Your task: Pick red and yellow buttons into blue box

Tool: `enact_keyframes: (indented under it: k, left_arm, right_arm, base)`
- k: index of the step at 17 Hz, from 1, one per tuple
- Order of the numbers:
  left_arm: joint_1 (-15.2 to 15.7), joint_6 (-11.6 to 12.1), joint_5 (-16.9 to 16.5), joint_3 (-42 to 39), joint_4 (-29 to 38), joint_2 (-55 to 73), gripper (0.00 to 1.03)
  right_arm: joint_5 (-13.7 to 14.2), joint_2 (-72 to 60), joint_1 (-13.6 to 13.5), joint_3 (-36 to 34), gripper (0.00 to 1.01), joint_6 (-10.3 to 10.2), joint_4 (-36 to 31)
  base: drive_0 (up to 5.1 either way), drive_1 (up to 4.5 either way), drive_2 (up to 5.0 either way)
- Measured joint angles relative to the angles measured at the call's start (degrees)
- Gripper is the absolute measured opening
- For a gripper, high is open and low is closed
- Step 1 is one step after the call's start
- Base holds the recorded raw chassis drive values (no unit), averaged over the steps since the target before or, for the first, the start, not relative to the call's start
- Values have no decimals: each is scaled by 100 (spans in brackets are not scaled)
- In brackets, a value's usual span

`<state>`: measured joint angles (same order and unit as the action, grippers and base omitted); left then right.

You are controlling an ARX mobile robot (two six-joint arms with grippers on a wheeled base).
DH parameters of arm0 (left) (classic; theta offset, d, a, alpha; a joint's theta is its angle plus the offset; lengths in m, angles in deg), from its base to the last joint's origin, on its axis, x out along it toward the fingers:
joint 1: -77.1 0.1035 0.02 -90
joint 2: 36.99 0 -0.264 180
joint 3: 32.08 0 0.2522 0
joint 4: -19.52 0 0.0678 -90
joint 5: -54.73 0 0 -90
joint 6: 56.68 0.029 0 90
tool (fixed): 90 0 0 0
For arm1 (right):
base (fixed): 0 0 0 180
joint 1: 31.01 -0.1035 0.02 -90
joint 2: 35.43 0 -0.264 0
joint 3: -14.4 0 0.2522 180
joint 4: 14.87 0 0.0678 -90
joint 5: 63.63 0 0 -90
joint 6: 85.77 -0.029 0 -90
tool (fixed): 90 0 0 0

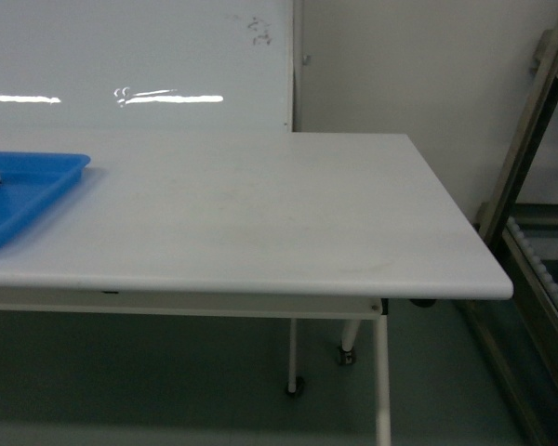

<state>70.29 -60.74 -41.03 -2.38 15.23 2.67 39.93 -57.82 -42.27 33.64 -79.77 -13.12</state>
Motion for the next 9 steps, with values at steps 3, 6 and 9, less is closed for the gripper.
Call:
enact_keyframes:
  k: [3, 6, 9]
  left_arm:
    - [0, 0, -2, 0, -2, -4, 25]
    - [4, 0, -2, 0, -4, -2, 25]
    - [4, 0, -4, 2, 11, -13, 25]
  right_arm:
    - [0, 4, 0, 0, 30, 0, 0]
    - [2, 2, 0, 0, 30, 0, -2]
    - [2, 7, 0, 0, 30, 2, -11]
  base:
    - [498, -245, -245]
    - [489, -255, -255]
    - [493, -275, -212]
